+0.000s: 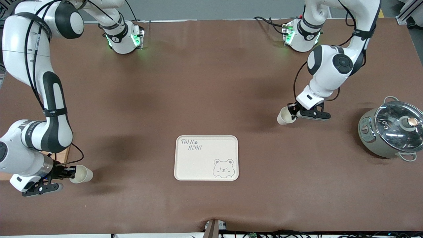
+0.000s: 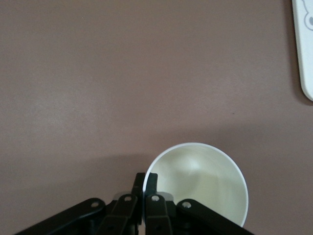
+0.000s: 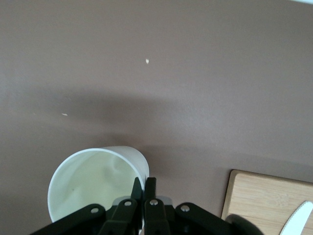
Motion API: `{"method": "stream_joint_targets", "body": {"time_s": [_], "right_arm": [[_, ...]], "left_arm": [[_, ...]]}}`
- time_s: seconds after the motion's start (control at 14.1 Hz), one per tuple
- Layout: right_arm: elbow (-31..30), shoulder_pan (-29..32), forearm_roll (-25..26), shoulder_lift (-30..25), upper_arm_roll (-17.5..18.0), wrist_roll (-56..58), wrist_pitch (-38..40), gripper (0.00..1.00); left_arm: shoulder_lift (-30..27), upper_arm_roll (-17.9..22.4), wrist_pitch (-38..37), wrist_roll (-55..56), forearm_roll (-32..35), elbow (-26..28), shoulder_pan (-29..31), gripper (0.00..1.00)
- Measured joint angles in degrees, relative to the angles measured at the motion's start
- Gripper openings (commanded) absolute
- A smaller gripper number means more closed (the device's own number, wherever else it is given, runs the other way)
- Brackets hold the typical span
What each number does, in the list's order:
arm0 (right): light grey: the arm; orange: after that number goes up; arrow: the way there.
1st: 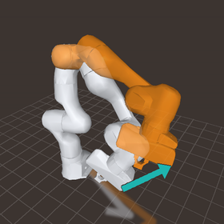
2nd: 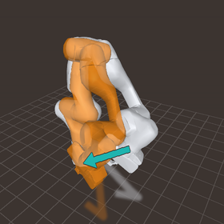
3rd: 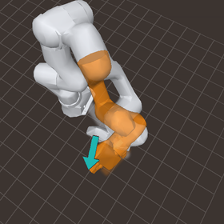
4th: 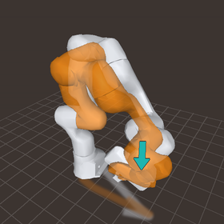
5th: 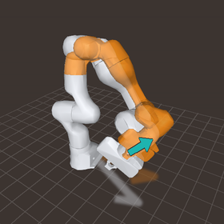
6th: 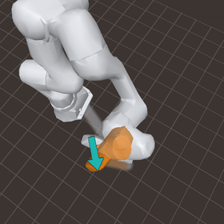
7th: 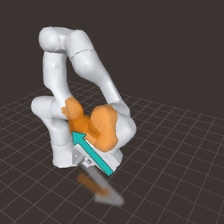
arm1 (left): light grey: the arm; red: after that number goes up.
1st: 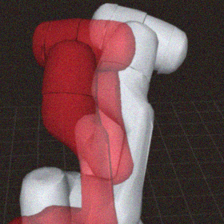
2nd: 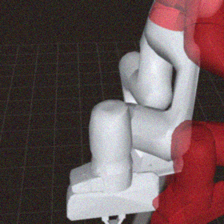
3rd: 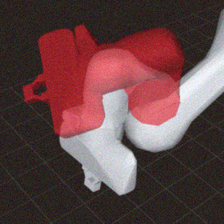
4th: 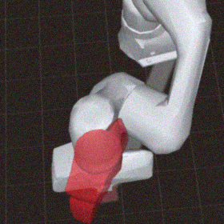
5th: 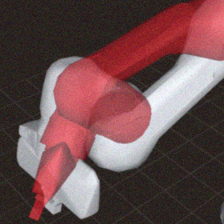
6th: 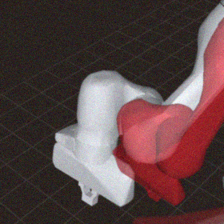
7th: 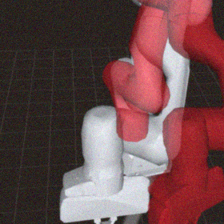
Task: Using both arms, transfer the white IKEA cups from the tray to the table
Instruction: 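Lower the cups onto the table beside the tray with both grippers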
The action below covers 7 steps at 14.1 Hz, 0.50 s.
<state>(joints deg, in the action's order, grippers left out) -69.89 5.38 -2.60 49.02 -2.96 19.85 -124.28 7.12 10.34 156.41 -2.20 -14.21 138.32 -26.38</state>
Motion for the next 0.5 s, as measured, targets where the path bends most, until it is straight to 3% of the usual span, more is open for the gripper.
{"method": "stream_joint_targets", "body": {"time_s": [0.35, 0.43, 0.5], "right_arm": [[-1.2, 0.8, -3.5, 1.0, 0.1, 0.0, 0.0, 0.0], [-1.5, 1.0, -4.0, 1.0, 0.1, 0.1, 0.0, 0.07], [-1.6, 1.1, -4.1, 1.0, 0.1, 0.1, 0.0, 0.24]], "left_arm": [[5.6, -1.0, 6.3, -0.2, -0.5, 0.0, 0.0, 0.0], [6.2, -1.1, 7.1, -0.2, -0.5, 0.0, 0.0, 0.0], [6.8, -1.3, 7.8, -0.2, -0.5, 0.0, 0.0, 0.0]]}}
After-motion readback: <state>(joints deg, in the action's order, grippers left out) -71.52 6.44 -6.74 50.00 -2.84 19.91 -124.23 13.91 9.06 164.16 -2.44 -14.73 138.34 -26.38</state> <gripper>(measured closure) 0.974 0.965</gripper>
